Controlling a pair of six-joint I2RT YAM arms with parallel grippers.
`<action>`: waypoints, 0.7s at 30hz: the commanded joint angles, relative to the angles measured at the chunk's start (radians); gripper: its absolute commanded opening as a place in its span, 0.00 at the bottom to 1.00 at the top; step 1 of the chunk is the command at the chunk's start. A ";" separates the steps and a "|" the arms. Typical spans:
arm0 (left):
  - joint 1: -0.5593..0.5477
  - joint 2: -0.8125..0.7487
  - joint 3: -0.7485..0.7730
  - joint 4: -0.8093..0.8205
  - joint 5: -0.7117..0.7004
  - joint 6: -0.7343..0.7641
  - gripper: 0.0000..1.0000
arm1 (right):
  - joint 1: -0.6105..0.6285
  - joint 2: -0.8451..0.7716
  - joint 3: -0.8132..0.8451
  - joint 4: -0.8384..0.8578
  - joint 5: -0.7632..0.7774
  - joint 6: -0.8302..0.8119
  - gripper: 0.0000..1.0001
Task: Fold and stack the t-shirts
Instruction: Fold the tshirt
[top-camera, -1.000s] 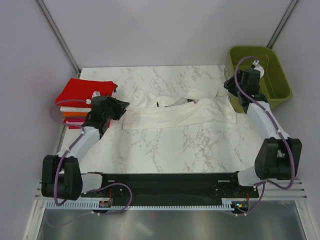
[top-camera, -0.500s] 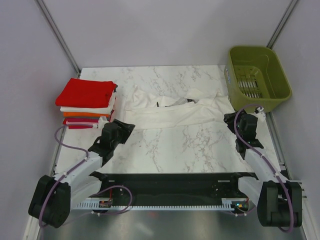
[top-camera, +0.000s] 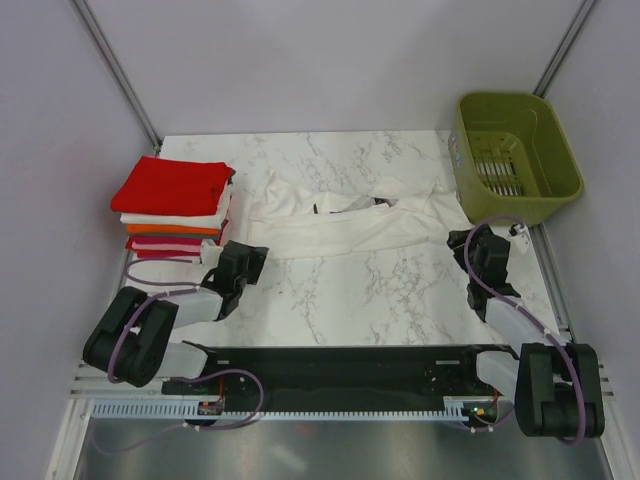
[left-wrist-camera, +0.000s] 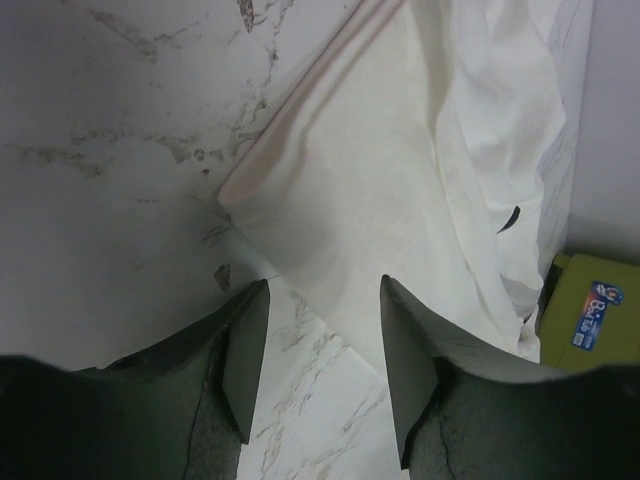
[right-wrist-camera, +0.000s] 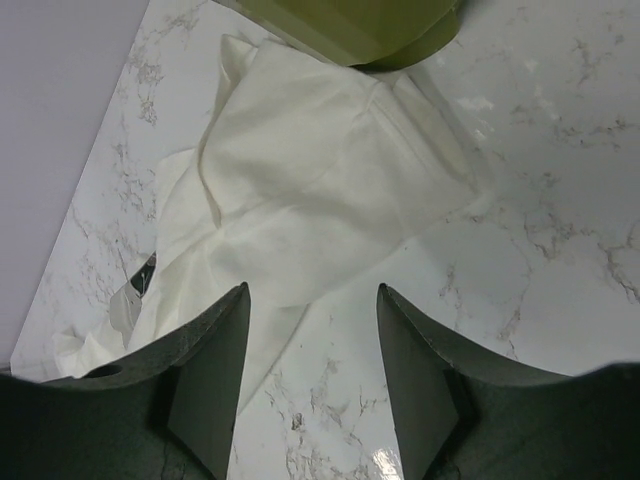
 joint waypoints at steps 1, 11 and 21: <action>-0.003 0.079 0.023 0.003 -0.072 -0.066 0.55 | 0.000 -0.028 -0.007 0.049 0.050 -0.002 0.61; 0.029 0.067 0.064 -0.035 -0.080 -0.047 0.02 | -0.001 0.042 -0.005 0.081 0.086 0.024 0.61; 0.064 0.016 0.075 -0.101 -0.059 -0.021 0.02 | 0.000 0.265 -0.019 0.240 0.017 0.193 0.60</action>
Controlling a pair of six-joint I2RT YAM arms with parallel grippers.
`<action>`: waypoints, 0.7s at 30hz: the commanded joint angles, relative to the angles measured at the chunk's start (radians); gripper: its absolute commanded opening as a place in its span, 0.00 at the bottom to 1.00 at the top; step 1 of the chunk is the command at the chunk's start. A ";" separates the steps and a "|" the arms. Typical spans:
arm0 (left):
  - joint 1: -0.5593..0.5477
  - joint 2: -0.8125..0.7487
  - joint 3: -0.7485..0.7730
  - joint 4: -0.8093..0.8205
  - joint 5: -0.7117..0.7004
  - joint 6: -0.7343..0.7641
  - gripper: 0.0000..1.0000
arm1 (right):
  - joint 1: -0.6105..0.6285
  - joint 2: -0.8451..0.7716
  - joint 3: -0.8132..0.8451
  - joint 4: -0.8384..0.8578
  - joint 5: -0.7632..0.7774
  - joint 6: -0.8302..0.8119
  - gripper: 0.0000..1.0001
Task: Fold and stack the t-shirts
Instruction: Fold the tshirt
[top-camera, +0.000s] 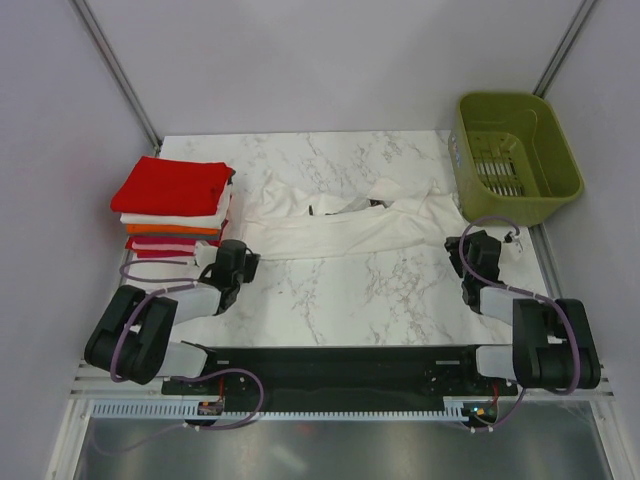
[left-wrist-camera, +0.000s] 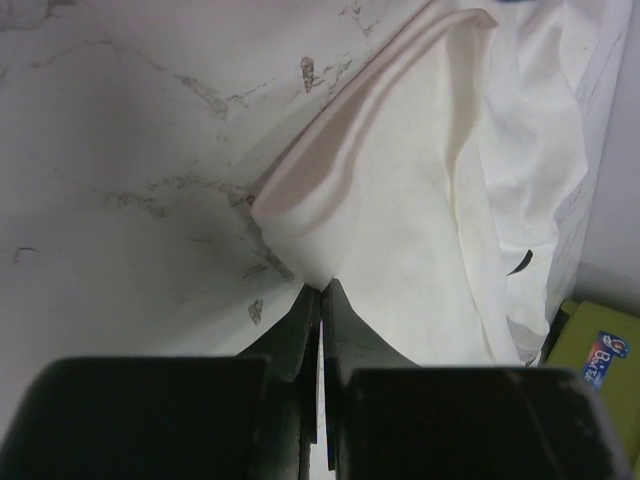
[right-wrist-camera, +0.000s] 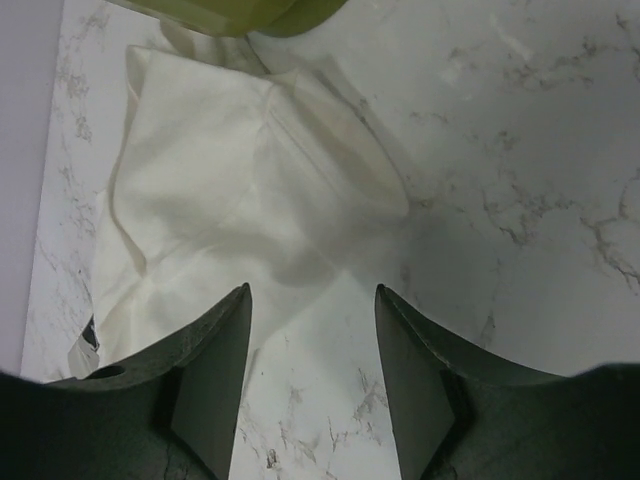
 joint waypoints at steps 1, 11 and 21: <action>0.016 -0.013 0.032 -0.022 -0.034 0.029 0.02 | 0.001 0.066 -0.006 0.120 -0.024 0.083 0.59; 0.073 -0.021 0.038 -0.026 0.023 0.058 0.02 | -0.008 0.224 0.037 0.181 0.103 0.077 0.44; 0.145 -0.070 0.035 -0.056 0.058 0.112 0.02 | -0.100 0.128 0.102 -0.001 0.178 -0.012 0.27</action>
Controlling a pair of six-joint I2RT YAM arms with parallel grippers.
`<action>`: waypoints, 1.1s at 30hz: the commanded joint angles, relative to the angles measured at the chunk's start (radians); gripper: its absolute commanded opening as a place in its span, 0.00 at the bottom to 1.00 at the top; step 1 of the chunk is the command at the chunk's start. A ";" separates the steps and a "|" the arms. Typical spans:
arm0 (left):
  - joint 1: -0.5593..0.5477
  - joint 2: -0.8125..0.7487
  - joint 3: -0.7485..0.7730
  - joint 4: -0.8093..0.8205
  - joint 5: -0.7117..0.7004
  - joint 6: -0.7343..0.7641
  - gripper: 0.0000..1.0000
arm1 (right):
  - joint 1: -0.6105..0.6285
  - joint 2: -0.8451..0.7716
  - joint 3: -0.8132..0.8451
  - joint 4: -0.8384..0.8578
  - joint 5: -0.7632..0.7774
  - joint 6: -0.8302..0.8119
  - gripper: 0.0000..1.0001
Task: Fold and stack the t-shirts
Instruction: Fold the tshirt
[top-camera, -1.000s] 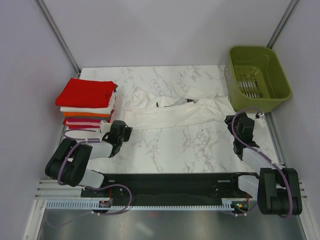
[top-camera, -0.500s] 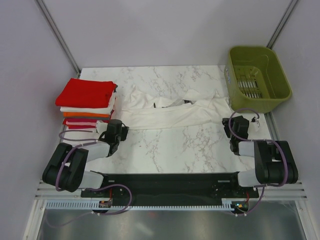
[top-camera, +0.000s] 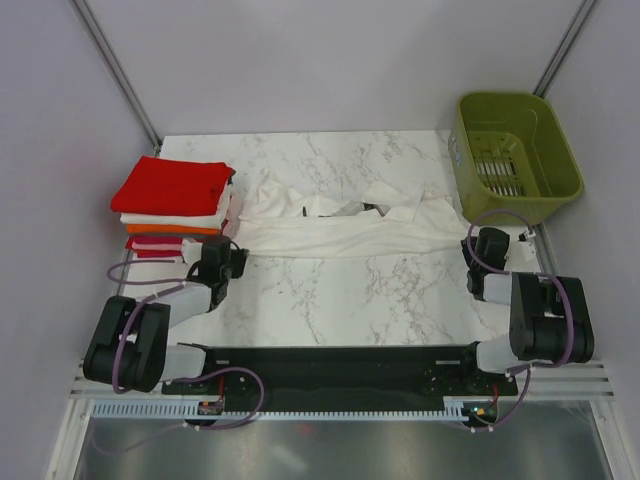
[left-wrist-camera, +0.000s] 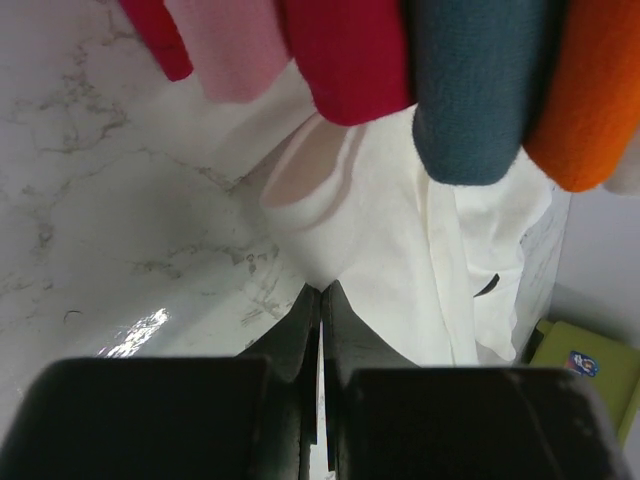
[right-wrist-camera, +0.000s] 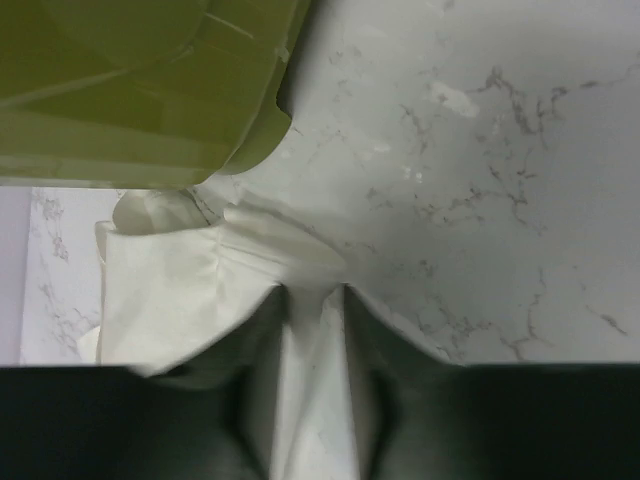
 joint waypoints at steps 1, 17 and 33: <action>0.014 -0.022 0.025 -0.015 -0.016 0.067 0.02 | -0.009 -0.097 0.020 -0.077 0.078 -0.072 0.45; 0.014 -0.015 0.039 -0.030 0.004 0.072 0.02 | 0.055 -0.246 -0.077 -0.107 -0.082 0.006 0.58; 0.036 -0.025 0.047 -0.057 0.010 0.086 0.02 | 0.038 0.031 0.020 -0.018 -0.002 0.025 0.46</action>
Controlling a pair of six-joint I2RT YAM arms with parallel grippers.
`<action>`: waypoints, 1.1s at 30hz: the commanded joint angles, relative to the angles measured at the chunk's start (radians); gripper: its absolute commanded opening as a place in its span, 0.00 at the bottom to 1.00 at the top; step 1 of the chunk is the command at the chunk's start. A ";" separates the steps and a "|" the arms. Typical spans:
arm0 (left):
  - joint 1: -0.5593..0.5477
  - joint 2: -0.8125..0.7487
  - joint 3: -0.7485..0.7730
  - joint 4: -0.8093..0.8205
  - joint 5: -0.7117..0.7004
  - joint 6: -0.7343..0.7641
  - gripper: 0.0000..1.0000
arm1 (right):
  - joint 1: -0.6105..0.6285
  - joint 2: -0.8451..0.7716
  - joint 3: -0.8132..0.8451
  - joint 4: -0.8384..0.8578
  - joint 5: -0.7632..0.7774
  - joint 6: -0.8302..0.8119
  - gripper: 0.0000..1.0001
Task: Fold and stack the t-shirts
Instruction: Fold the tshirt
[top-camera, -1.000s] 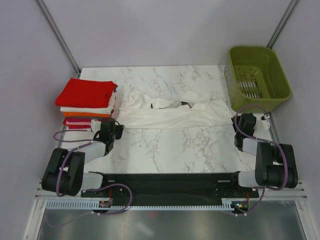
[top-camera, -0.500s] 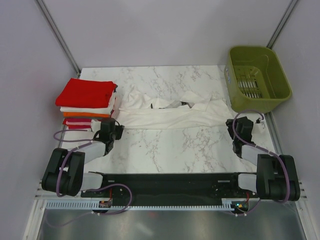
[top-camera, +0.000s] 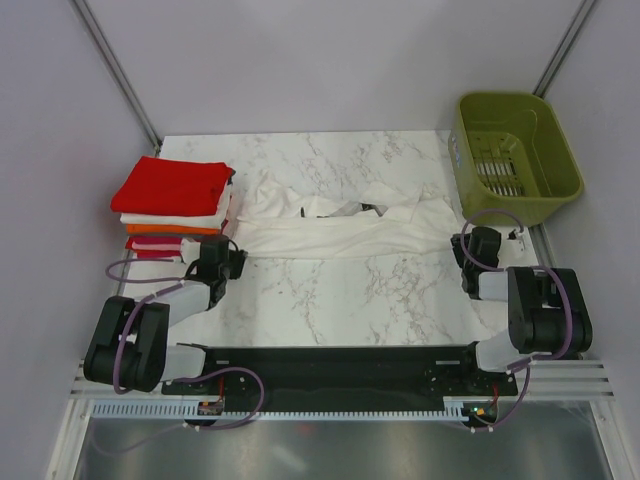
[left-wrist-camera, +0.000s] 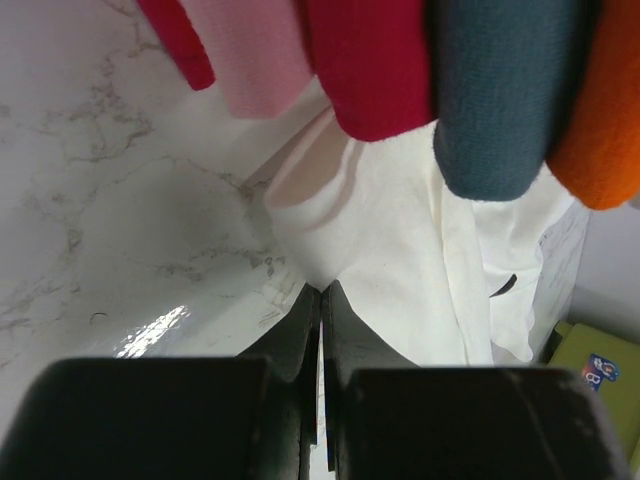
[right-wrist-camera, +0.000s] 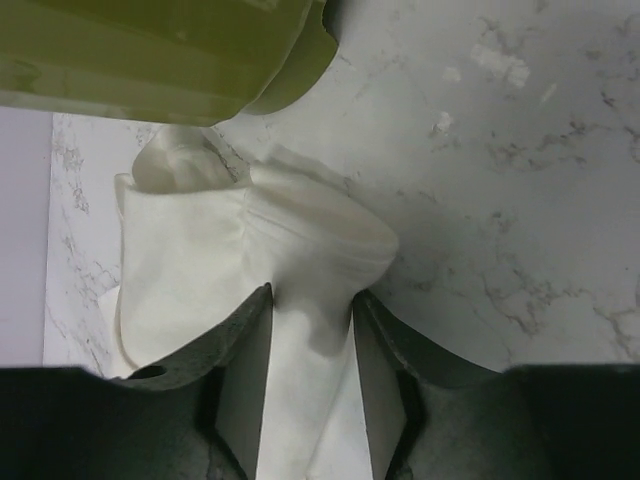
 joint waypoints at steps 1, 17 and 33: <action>0.017 -0.020 0.033 -0.010 -0.010 0.062 0.02 | -0.019 0.014 0.014 -0.036 0.057 -0.009 0.43; 0.026 -0.040 0.074 -0.067 -0.007 0.091 0.02 | -0.022 -0.127 0.061 -0.153 0.077 -0.072 0.00; 0.086 -0.288 0.817 -0.783 0.048 0.392 0.02 | -0.022 -0.529 0.781 -0.875 0.060 -0.254 0.00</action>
